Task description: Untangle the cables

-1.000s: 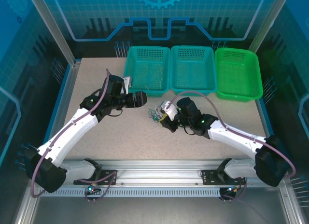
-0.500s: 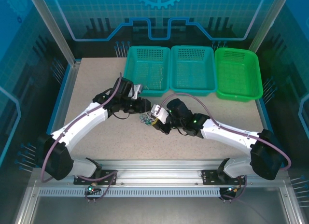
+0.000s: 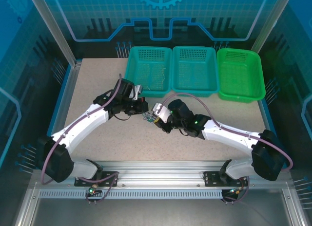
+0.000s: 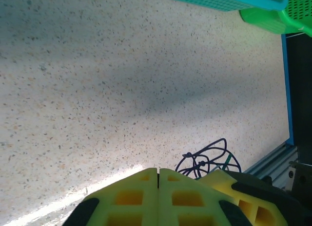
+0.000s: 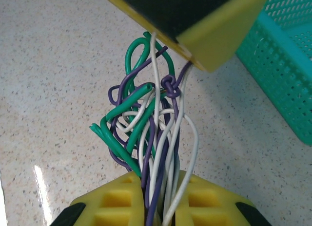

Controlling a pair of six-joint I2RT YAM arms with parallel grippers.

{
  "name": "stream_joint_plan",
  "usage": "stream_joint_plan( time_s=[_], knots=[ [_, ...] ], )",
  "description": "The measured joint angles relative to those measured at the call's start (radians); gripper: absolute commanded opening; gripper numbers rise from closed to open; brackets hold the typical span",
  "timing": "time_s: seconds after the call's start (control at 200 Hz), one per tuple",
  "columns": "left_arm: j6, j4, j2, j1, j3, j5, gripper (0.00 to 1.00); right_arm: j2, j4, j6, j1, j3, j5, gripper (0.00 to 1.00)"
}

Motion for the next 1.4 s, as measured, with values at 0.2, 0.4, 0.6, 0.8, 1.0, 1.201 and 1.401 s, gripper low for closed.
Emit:
stream_joint_plan(
  time_s=[0.2, 0.4, 0.6, 0.8, 1.0, 1.201, 1.401],
  knots=[
    [-0.005, 0.009, -0.058, 0.021, -0.016, 0.01, 0.0, -0.001, 0.068, 0.023, -0.003, -0.019, -0.002, 0.05],
    [-0.006, 0.023, -0.058, 0.025, -0.025, 0.024, 0.0, -0.001, 0.071, 0.045, -0.013, -0.024, -0.015, 0.11],
    [-0.017, 0.02, -0.081, 0.044, -0.028, 0.009, 0.0, 0.0, 0.116, 0.093, -0.041, -0.033, -0.016, 0.12],
    [-0.028, 0.026, -0.167, 0.117, -0.056, 0.02, 0.0, 0.004, 0.19, 0.198, -0.089, -0.058, -0.014, 0.13],
    [-0.028, 0.037, -0.201, 0.197, -0.06, -0.045, 0.0, 0.054, 0.058, 0.266, -0.153, -0.134, 0.07, 0.15],
    [-0.027, 0.058, -0.201, 0.195, -0.102, -0.038, 0.0, 0.074, 0.02, 0.292, -0.136, -0.158, 0.052, 0.17],
    [-0.026, 0.113, -0.197, 0.182, -0.138, 0.008, 0.13, 0.037, 0.03, 0.303, -0.117, -0.193, 0.008, 0.18]
  ],
)
